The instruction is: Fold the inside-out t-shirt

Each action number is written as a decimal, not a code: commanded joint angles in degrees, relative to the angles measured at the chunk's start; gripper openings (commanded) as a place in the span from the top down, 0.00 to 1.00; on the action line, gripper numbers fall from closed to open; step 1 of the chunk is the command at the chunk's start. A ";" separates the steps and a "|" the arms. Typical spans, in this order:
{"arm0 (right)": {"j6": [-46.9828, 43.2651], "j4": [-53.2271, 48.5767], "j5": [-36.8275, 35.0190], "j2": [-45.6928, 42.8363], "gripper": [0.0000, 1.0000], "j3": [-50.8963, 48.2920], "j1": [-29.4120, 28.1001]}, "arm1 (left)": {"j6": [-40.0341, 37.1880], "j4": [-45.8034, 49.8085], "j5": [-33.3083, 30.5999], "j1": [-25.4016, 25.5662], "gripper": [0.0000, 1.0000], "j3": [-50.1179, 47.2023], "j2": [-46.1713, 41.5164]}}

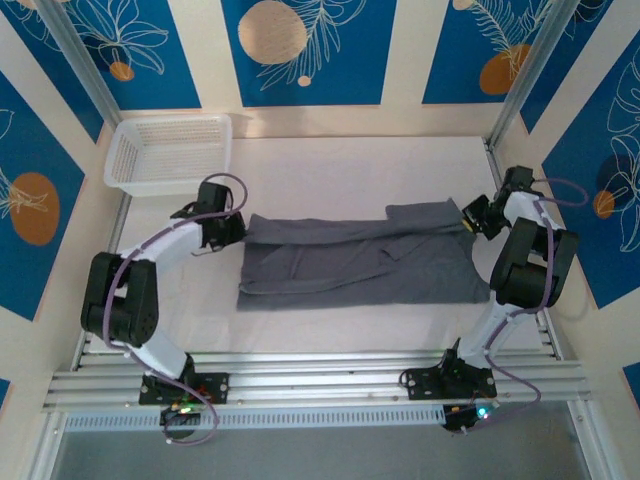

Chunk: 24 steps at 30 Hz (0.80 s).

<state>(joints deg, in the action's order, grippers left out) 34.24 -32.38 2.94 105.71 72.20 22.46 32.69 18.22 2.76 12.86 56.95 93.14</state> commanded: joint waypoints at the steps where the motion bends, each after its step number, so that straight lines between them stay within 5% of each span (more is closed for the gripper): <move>1: 3.24 2.57 -2.89 -2.93 0.95 -3.66 1.13 | 0.39 -2.72 -1.31 0.91 1.00 -2.62 0.15; 9: 1.09 0.55 -1.79 -2.44 0.88 -3.01 1.48 | 1.13 -3.19 -0.13 1.33 1.00 -4.89 2.82; 12: 0.69 -3.45 -2.39 -2.35 0.81 -0.29 1.25 | 1.76 -3.60 -0.23 1.51 0.85 -5.61 1.89; 17: 2.44 -3.32 -6.96 -10.50 0.53 -1.34 1.02 | 0.65 -3.06 -1.38 1.53 0.52 -5.72 -4.19; 22: -4.64 -2.16 -3.02 -7.20 0.51 5.31 -3.08 | -1.31 -4.21 -0.75 2.76 0.41 -5.21 -10.17; 24: -6.79 -5.34 -5.33 -1.34 0.37 11.59 -5.83 | -2.27 -4.67 -0.92 4.39 0.38 -4.87 -11.90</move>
<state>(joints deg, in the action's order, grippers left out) 32.32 -35.48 -2.15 98.56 78.76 20.03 32.49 14.83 1.91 15.16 51.31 83.35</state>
